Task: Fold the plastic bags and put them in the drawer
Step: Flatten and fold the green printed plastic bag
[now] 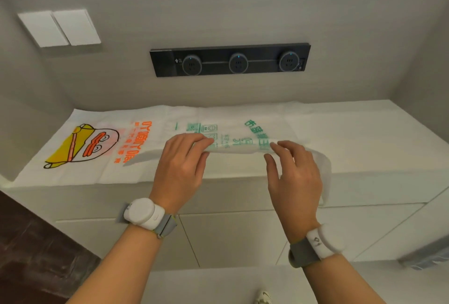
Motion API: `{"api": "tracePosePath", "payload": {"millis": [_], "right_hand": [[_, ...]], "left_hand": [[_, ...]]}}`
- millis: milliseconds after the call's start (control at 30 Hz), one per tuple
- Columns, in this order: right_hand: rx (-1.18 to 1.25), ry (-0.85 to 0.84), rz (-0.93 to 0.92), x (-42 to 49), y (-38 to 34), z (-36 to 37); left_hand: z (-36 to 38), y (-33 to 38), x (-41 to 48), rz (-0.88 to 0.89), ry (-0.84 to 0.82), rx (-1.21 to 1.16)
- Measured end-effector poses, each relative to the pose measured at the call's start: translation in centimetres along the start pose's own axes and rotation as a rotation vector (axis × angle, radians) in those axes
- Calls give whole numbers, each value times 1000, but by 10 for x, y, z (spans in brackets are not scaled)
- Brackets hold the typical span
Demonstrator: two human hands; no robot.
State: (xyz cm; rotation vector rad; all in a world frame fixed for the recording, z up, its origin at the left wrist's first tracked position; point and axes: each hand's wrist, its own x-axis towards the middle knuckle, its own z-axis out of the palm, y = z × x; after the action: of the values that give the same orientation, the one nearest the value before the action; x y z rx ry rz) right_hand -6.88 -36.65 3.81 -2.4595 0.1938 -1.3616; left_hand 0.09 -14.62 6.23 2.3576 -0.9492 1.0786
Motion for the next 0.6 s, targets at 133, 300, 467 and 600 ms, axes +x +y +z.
{"api": "tracePosePath", "payload": {"millis": [133,300,467,600], "right_hand": [[23,39,1,34,-4,15],[37,63,-48,81,5,48],[25,51,-120,120,24,81],[23,-21,-120,145,48,113]], "left_hand": [[5,-14,35,61,44,39],[21,-39,83,65,98,186],[53,-63,119,47,59,270],[93,-82,142,-5,-67,341]]}}
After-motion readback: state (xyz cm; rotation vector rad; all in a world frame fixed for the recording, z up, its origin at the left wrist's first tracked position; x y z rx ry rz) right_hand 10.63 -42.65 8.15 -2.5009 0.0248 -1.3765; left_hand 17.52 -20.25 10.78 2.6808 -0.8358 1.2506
